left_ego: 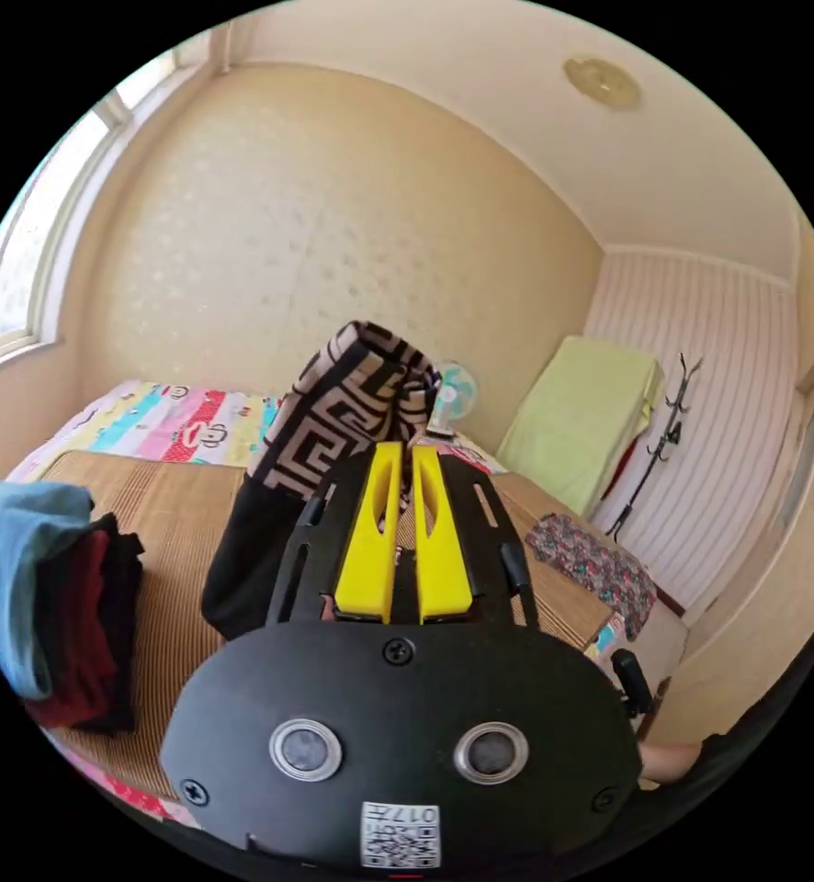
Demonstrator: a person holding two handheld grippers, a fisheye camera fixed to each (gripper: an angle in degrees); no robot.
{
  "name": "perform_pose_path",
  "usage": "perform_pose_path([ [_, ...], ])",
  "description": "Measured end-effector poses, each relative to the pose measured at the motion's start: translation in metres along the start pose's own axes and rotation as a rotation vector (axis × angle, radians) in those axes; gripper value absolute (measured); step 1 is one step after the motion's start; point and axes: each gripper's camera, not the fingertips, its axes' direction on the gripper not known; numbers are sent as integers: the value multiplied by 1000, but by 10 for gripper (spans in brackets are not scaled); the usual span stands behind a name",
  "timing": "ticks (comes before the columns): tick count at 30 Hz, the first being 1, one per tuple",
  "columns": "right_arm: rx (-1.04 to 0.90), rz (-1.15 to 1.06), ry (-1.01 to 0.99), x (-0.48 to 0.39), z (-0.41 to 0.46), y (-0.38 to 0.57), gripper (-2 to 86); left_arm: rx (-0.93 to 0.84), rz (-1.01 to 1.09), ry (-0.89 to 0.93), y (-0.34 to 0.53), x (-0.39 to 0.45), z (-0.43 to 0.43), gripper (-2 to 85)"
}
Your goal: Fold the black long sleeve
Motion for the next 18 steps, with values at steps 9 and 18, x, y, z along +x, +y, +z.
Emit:
perform_pose_path([
  [9, 76, 57, 87, 36, -65, 11, 96, -589, 140, 234, 93, 81, 206, 80],
  [18, 41, 260, 185, 108, -126, 46, 130, -802, -106, -71, 190, -48, 45, 148],
])
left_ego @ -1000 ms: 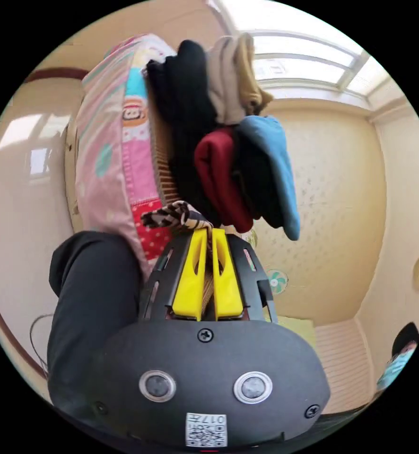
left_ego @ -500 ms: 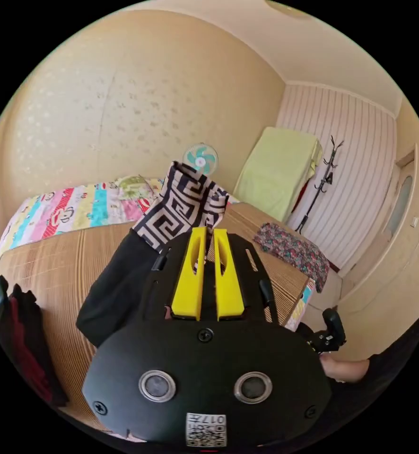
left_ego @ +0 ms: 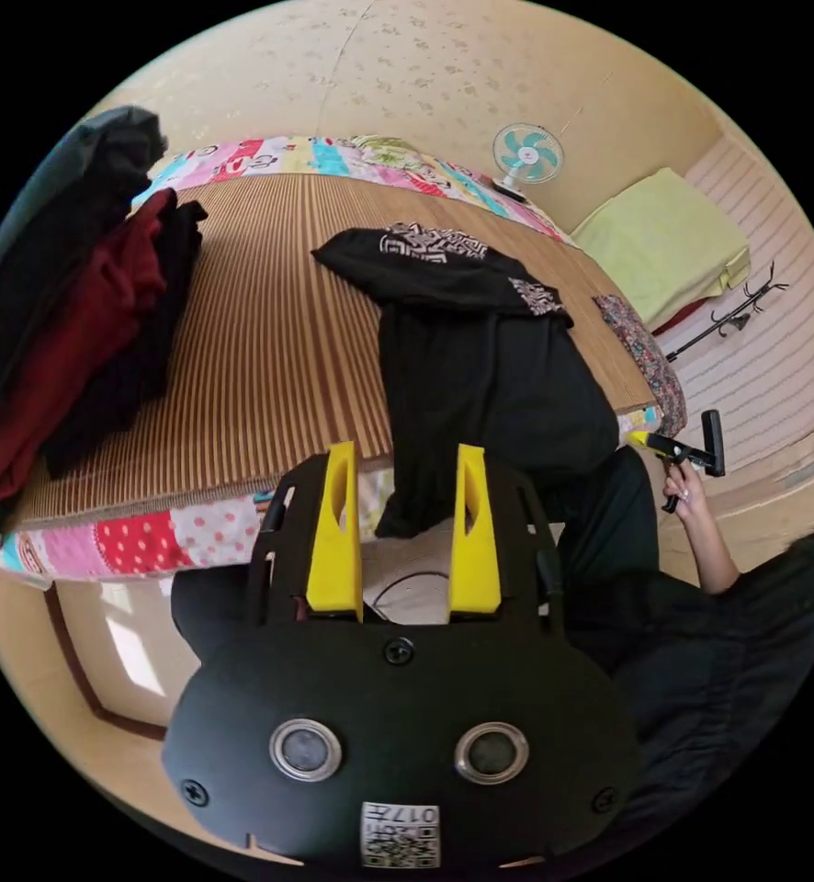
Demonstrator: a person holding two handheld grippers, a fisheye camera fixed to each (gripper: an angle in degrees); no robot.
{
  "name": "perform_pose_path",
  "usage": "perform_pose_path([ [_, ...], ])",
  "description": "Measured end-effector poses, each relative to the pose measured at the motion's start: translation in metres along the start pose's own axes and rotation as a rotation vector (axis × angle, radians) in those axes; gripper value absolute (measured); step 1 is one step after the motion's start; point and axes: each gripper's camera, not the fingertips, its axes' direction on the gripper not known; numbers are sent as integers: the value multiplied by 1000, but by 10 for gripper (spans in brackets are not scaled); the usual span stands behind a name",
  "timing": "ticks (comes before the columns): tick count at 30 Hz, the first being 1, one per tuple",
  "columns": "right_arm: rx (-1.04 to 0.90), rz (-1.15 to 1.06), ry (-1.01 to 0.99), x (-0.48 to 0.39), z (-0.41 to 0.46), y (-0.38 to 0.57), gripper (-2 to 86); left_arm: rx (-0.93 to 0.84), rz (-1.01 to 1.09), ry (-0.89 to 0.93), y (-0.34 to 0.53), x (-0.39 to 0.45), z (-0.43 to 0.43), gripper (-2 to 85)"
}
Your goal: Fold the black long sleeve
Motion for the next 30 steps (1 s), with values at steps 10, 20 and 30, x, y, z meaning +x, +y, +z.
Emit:
perform_pose_path([
  [10, -178, 5, -19, 27, 27, -27, 72, -123, -14, 76, 32, -34, 58, 86],
  [20, -76, 43, -441, 68, -80, 5, 32, -173, 90, 809, 56, -72, 20, 11],
  [30, 93, 174, -667, 69, -135, -32, 34, 127, -123, 896, 36, -113, -20, 12],
])
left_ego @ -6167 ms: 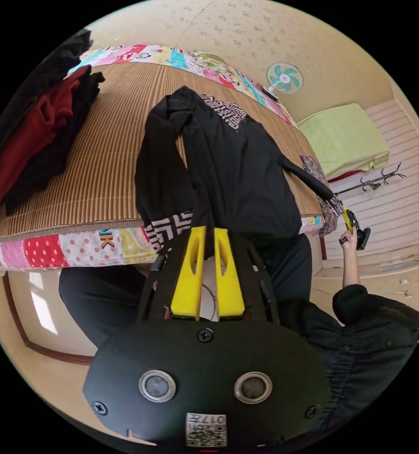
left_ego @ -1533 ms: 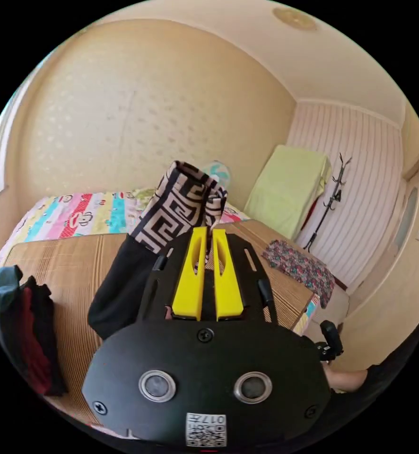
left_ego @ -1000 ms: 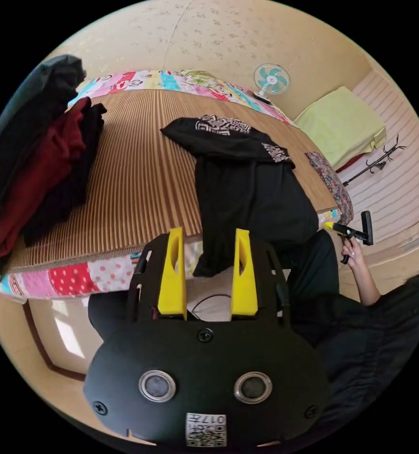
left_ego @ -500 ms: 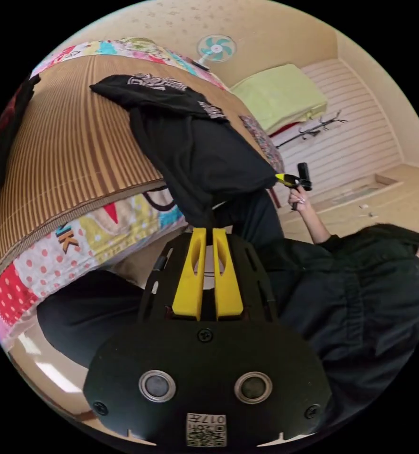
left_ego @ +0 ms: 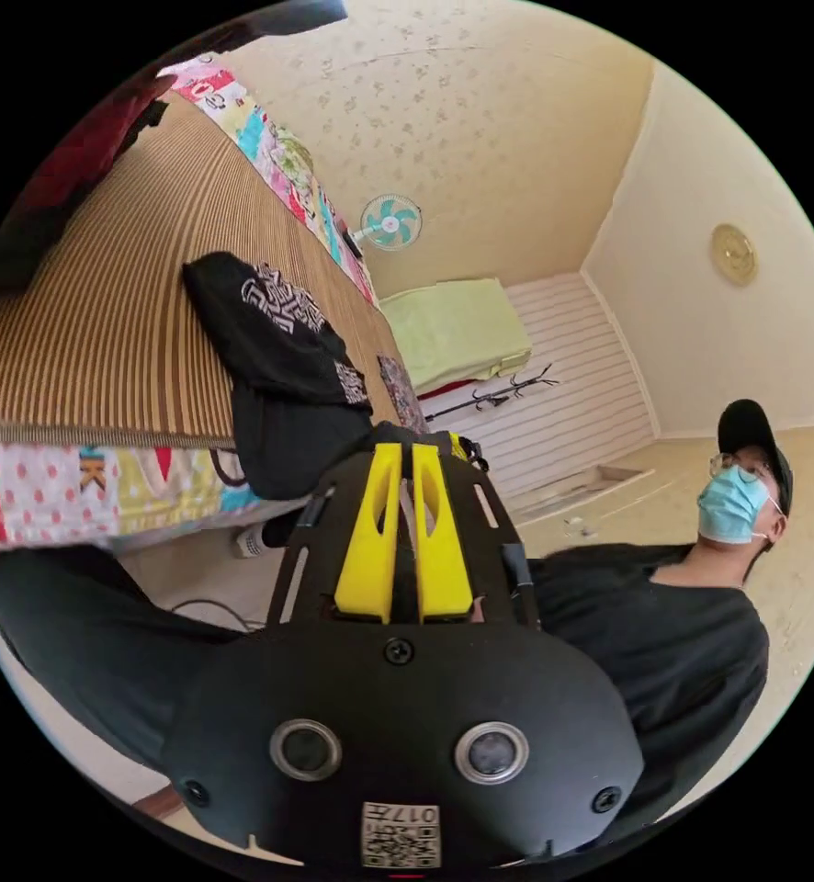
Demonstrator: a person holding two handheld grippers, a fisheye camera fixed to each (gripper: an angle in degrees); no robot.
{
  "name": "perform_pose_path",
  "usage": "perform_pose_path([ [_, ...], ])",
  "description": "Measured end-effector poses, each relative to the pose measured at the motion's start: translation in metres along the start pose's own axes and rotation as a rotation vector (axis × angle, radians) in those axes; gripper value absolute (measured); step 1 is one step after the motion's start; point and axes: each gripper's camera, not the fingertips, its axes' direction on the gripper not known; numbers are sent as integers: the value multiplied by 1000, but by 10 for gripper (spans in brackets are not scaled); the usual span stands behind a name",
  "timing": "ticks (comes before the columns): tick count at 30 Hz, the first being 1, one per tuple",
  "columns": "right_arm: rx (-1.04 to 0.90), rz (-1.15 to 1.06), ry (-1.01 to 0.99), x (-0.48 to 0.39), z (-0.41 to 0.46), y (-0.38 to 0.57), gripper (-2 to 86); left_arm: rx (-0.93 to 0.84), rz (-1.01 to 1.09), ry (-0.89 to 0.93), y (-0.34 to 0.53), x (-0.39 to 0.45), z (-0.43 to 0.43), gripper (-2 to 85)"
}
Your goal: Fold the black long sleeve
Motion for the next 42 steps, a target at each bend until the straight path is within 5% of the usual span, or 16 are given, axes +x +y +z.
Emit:
perform_pose_path([
  [8, 81, -83, 407, -81, 114, -216, 77, 222, -93, -290, -198, -25, 0, 115],
  [15, 14, -281, 703, -99, 225, -152, 75, 251, -207, -630, -125, -39, 13, 169],
  [20, -103, -370, 1007, -41, 273, -80, 44, 235, -426, -415, -53, -81, 29, 162],
  [25, 203, -299, 928, -48, 226, -15, 27, 223, -435, -342, -47, -84, 47, 141],
  [28, 160, -164, 964, -35, 229, -12, 27, 230, -446, -359, -52, -79, 60, 134],
  [33, 452, -448, 1123, -102, 262, 20, 34, 325, -582, -371, -57, -81, 65, 64],
  [37, 18, -329, 1217, -47, 322, -19, 16, 465, -424, -433, -84, -37, 64, 51],
  [42, 145, -332, 1049, -56, 274, -3, 12, 252, 119, -486, -183, 80, 168, 48],
])
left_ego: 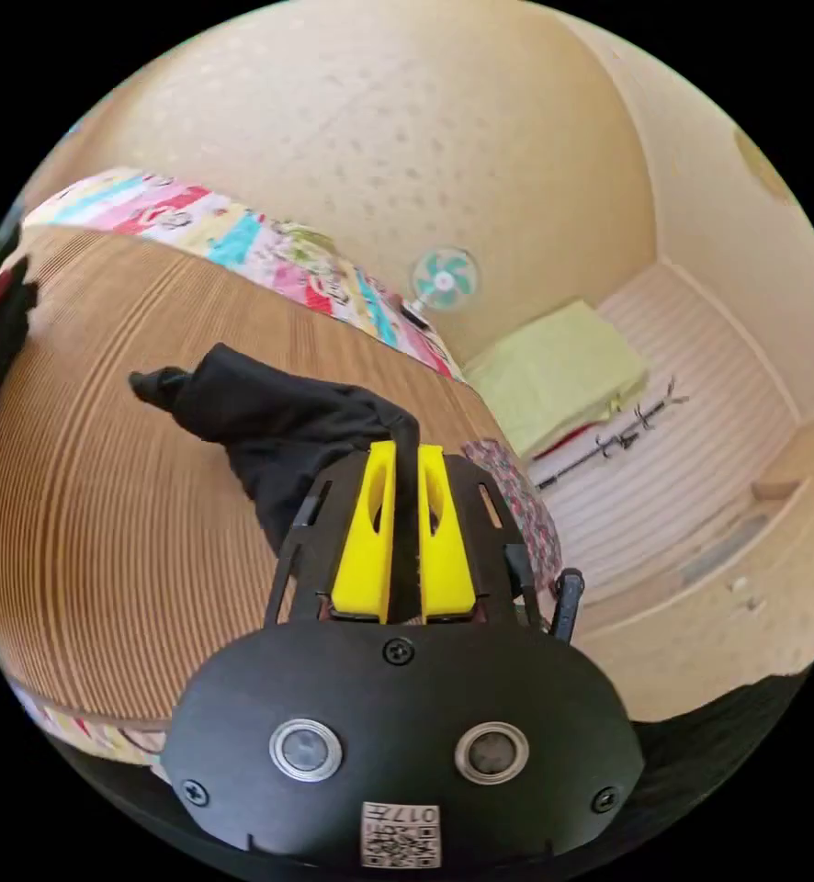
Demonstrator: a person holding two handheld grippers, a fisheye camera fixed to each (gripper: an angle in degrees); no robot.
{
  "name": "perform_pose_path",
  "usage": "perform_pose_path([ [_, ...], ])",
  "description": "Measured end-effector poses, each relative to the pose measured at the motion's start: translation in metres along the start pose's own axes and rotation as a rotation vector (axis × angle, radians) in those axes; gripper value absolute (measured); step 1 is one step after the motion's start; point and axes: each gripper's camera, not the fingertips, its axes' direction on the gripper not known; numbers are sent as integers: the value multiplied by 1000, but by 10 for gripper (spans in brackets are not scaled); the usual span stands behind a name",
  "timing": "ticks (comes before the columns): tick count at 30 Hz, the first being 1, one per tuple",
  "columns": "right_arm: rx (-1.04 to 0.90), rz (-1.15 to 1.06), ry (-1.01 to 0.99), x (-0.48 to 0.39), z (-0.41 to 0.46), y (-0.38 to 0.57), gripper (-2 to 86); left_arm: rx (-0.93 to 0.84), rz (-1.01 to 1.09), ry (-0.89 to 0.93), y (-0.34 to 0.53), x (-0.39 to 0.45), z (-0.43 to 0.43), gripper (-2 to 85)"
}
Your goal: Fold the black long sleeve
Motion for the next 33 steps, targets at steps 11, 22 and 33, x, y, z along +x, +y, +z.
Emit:
perform_pose_path([
  [11, -4, 305, -378, 138, -45, 86, 91, -437, 372, 224, 49, 126, 127, 82],
  [22, -32, 546, -882, 199, -14, 130, 161, -635, -283, 164, 67, -45, 139, 64],
  [33, 170, 624, -1430, 239, 8, 119, 110, -721, 74, 485, 106, 60, 40, 53],
])
